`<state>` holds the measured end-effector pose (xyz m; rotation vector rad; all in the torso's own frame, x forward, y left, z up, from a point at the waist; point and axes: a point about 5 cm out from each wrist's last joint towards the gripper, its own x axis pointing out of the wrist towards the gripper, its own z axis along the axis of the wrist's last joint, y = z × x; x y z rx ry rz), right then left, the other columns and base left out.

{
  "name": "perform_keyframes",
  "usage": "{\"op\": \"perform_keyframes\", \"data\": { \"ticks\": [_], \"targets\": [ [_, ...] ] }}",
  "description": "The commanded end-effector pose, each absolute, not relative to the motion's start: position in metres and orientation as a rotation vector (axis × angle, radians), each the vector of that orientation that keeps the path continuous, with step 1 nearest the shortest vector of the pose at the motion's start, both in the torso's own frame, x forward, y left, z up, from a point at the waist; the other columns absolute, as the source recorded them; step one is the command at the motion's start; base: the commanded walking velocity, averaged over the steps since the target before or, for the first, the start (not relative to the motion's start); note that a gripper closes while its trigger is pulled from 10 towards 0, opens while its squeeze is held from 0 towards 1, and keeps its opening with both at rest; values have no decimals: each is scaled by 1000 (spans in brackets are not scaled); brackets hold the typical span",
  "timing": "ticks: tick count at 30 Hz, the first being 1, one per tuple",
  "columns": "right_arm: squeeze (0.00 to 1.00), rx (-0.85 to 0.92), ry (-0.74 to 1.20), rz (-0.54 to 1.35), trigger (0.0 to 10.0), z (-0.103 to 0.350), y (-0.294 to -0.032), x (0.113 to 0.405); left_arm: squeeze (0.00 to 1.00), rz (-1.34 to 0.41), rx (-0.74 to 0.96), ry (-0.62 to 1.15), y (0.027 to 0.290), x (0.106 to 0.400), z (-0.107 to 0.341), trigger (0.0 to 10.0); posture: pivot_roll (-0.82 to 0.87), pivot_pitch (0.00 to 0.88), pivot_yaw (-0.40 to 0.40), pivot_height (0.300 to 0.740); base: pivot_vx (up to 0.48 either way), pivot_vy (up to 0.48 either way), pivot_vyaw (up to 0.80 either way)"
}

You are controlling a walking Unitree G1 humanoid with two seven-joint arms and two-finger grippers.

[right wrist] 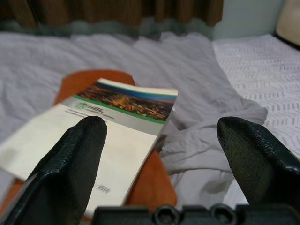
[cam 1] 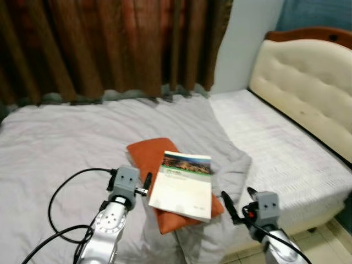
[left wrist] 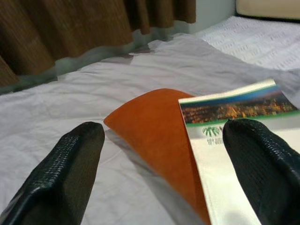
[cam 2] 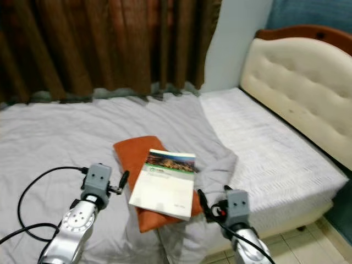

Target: Clean up the room

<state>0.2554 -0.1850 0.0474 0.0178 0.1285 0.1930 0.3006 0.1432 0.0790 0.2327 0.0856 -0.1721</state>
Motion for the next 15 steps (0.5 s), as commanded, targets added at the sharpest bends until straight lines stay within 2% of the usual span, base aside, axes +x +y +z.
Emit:
{"op": "perform_keyframes", "data": {
  "ticks": [1, 10, 15],
  "targets": [
    [0, 20, 110, 219, 10000, 52, -178, 260, 0, -151, 260, 104, 154, 299, 76, 10000, 52, 0, -60, 740, 480, 0, 0],
    [0, 18, 116, 224, 10000, 50, -178, 259, 0, -171, 259, 115, 150, 299, 74, 10000, 48, 0, -59, 740, 480, 0, 0],
    [0, 19, 116, 222, 10000, 50, -179, 257, 0, -204, 235, 145, 144, 312, 76, 10000, 30, 16, -60, 740, 0, 0, 0]
  ]
}}
